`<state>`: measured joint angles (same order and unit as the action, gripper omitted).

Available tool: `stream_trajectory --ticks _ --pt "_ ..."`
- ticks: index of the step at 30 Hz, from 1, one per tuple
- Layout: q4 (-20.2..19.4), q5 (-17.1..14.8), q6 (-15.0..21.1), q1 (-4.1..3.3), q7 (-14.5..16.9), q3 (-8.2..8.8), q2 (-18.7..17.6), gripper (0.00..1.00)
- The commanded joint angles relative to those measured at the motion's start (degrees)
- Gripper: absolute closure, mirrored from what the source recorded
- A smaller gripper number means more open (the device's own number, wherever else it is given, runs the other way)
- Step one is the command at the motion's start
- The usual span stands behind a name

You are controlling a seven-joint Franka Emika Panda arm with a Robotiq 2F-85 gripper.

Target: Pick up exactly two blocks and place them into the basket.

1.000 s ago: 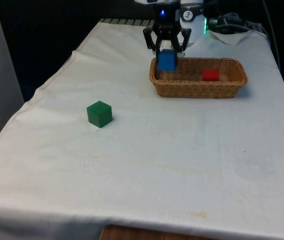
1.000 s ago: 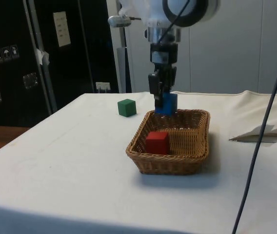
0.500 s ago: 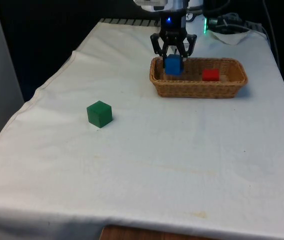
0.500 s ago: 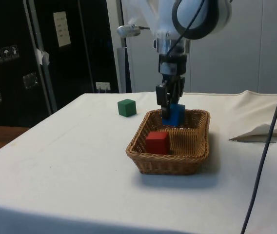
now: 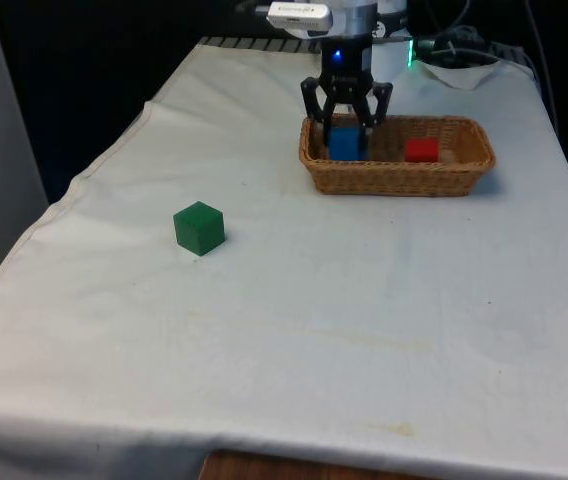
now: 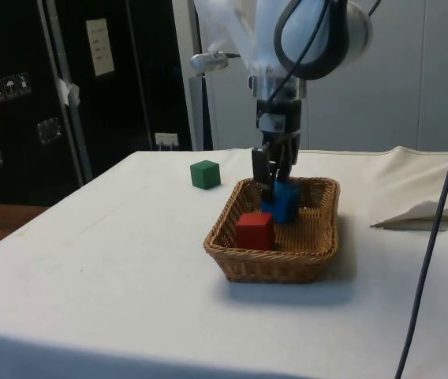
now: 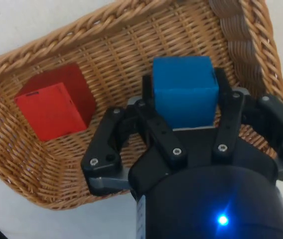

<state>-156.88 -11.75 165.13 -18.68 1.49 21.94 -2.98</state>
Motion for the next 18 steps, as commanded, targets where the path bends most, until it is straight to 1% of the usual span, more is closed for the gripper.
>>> stream_trajectory --ticks 1,3,4,7,8,9,10,15,17,18 --pt "-0.29 -0.52 -0.11 0.0 0.4 -0.17 0.74 0.77" --pt "-0.29 -0.4 -0.11 0.0 0.34 -0.11 0.69 0.58" --pt "-0.29 -0.29 -0.17 0.0 0.29 -0.06 0.63 0.38" --pt "-0.29 -0.17 -0.17 0.0 0.17 -0.06 0.63 0.09" --pt "-0.29 -0.17 -0.17 0.0 0.17 -0.06 0.57 0.02" --pt "0.0 0.0 0.0 0.0 0.0 0.0 0.11 0.0" --pt "-0.29 -0.11 -0.17 0.0 0.17 0.0 0.57 0.0" --pt "-0.29 -0.06 -0.17 0.0 0.11 0.0 0.57 0.0" --pt "0.63 0.06 -1.49 0.17 0.52 0.11 1.15 0.0" --pt "0.34 0.0 -0.11 0.06 0.23 0.0 0.34 0.0"
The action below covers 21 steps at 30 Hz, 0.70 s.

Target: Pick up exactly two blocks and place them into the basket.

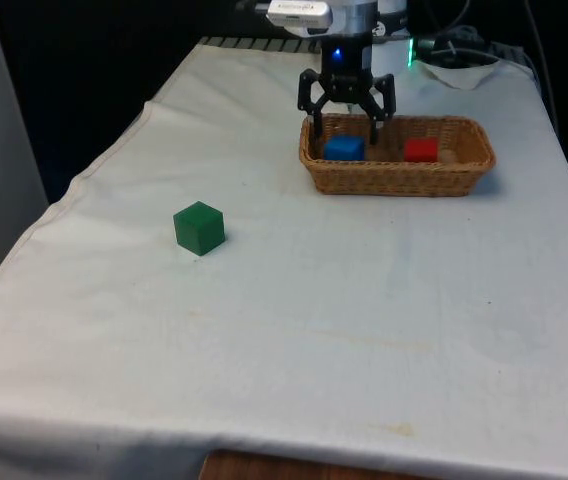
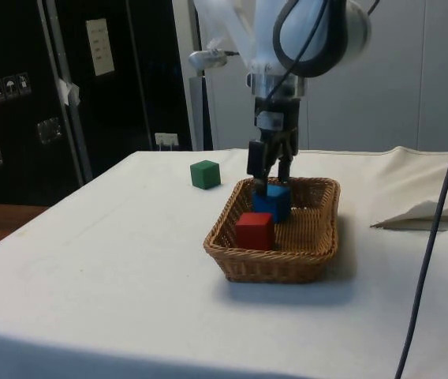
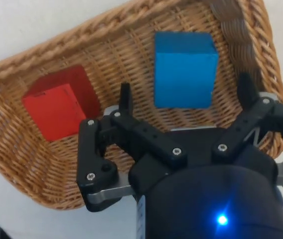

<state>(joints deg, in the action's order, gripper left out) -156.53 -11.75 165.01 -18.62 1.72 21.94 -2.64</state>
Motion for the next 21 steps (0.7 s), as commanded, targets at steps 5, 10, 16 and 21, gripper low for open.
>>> stream_trajectory --ticks 5,10,16,21 --pt "2.86 -0.17 -5.44 0.29 2.06 0.8 2.52 0.0" --pt "4.76 -0.34 -8.19 0.29 2.81 1.2 3.38 0.0" --pt "8.42 -0.57 -12.61 0.46 4.01 1.49 4.01 0.0" --pt "10.37 -0.74 -14.32 0.4 5.04 1.55 3.61 0.0"
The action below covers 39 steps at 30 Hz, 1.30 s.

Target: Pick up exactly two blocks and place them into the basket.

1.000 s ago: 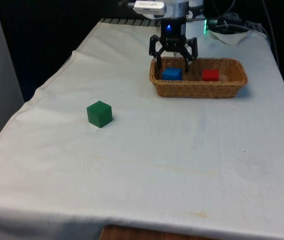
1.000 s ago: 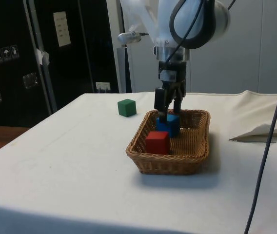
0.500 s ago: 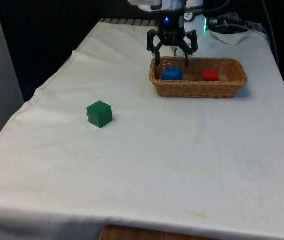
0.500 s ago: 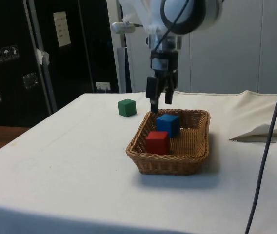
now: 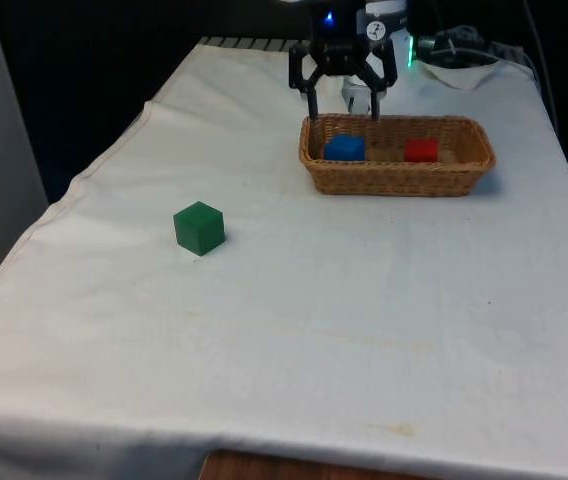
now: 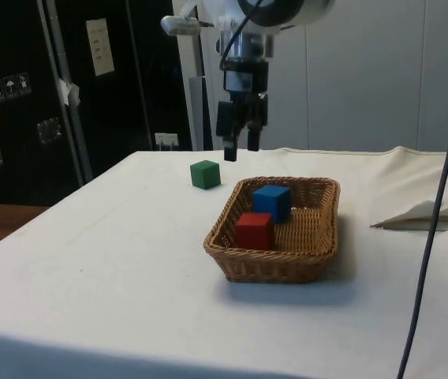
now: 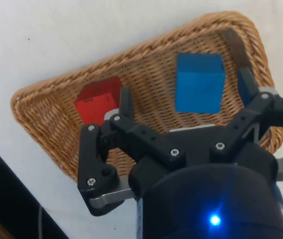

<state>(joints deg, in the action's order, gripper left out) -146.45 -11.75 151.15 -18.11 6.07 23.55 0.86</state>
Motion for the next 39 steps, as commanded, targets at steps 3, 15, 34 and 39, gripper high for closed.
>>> stream_trajectory --ticks 3,15,34,39 --pt "1.09 -0.74 -0.86 -0.17 1.26 -0.17 -0.23 0.0" --pt "1.66 -0.4 -0.52 -0.11 5.96 -0.4 -0.57 0.0" --pt "3.09 0.0 -0.4 -0.06 11.34 -0.69 -1.6 0.0" --pt "5.44 0.97 -0.23 -0.11 10.31 -1.38 -4.3 0.0"
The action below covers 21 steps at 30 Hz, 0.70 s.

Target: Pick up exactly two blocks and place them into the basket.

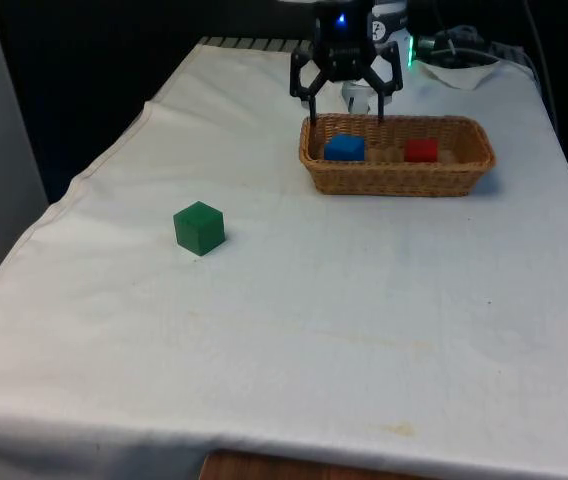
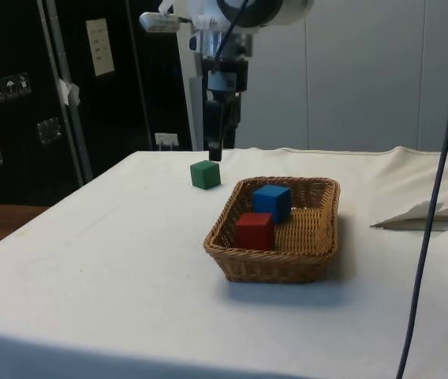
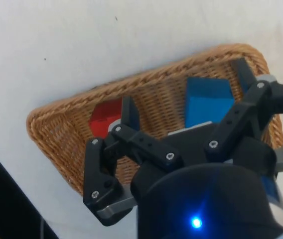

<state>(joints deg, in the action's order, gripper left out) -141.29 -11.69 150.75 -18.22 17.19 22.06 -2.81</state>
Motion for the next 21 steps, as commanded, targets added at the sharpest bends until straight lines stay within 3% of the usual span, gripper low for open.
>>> stream_trajectory --ticks 1,4,5,6,12,13,14,21 --pt "0.69 1.2 0.23 -0.06 -1.09 0.06 -1.15 0.0" --pt "2.52 2.01 0.46 -0.34 -2.29 -0.46 -2.98 0.0" --pt "2.12 0.8 0.0 -0.06 -1.09 -0.69 -2.29 0.0" --pt "2.98 2.12 0.52 -0.34 -2.58 -0.63 -3.44 0.0" --pt "5.79 3.27 1.2 -0.57 -4.41 -1.6 -6.76 0.0" --pt "5.61 2.18 0.57 -0.23 -3.38 -2.01 -6.19 0.0" --pt "6.19 3.55 1.32 -0.63 -4.76 -1.72 -7.22 0.0" --pt "9.17 6.3 2.12 -0.97 -7.62 -2.46 -10.77 0.0"
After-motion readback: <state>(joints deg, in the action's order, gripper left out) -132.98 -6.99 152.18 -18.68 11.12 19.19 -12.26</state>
